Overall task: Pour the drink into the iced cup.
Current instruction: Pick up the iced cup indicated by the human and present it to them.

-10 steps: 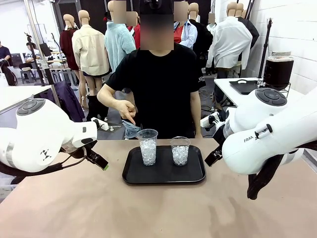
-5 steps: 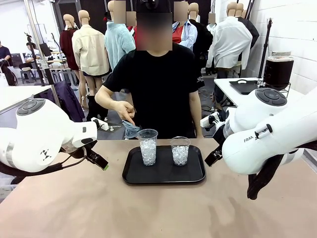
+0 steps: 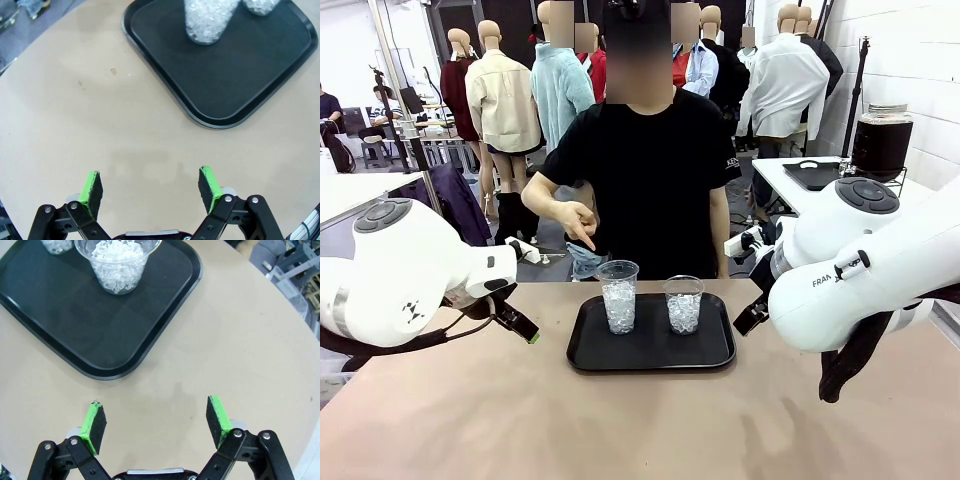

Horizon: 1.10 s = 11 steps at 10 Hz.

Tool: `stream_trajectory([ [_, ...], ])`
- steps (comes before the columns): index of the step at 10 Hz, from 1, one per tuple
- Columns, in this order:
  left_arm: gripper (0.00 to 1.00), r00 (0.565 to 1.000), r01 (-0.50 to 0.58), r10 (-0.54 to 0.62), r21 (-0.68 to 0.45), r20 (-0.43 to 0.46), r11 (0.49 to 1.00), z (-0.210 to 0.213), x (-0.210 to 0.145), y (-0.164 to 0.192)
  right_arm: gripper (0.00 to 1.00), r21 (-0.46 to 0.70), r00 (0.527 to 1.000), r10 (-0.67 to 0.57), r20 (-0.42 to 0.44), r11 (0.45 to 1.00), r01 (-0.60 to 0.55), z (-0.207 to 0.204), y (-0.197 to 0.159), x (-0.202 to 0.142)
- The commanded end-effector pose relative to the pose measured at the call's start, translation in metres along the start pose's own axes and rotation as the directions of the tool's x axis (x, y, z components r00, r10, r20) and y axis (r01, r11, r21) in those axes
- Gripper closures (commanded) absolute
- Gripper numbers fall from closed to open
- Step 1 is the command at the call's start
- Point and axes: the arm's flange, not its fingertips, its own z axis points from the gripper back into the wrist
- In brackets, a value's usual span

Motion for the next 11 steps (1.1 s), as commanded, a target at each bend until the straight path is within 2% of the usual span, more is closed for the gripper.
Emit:
stream_trajectory([
  [1,0.0,0.983,0.183,-0.182,-0.109,0.012,0.977,-0.002,0.015,0.023,0.0,0.0,1.0,-0.001,0.0,1.0,0.001,0.0,0.0,0.0],
  [3,0.0,0.928,0.371,-0.366,-0.261,0.067,0.891,-0.013,0.036,0.05,0.0,0.0,1.0,-0.001,0.0,1.0,0.001,0.0,0.0,0.0],
  [4,0.0,0.907,0.42,-0.407,-0.311,0.107,0.853,-0.024,0.043,0.06,0.0,0.0,1.0,-0.001,0.0,1.0,0.001,0.0,0.0,0.0],
  [5,0.0,0.867,0.498,-0.455,-0.367,0.202,0.786,-0.039,0.047,0.067,0.0,0.0,1.0,-0.001,0.0,1.0,0.001,0.0,0.0,0.0],
  [7,0.0,0.81,0.577,-0.454,-0.365,0.371,0.731,-0.063,0.047,0.071,0.0,0.0,1.0,-0.001,0.0,1.0,0.001,0.0,0.0,0.0],
  [9,0.0,0.769,0.623,-0.456,-0.361,0.449,0.694,-0.08,0.055,0.071,0.0,0.0,1.0,-0.001,0.0,1.0,0.001,0.0,0.0,0.0],
  [10,0.0,0.774,0.618,-0.438,-0.394,0.458,0.681,-0.089,0.058,0.069,0.0,0.0,1.0,-0.001,0.0,1.0,0.001,0.0,0.0,0.0],
  [11,0.0,0.789,0.598,-0.463,-0.328,0.405,0.732,-0.028,0.041,0.062,0.0,0.0,1.0,-0.001,0.0,1.0,0.001,0.0,0.0,0.0],
])
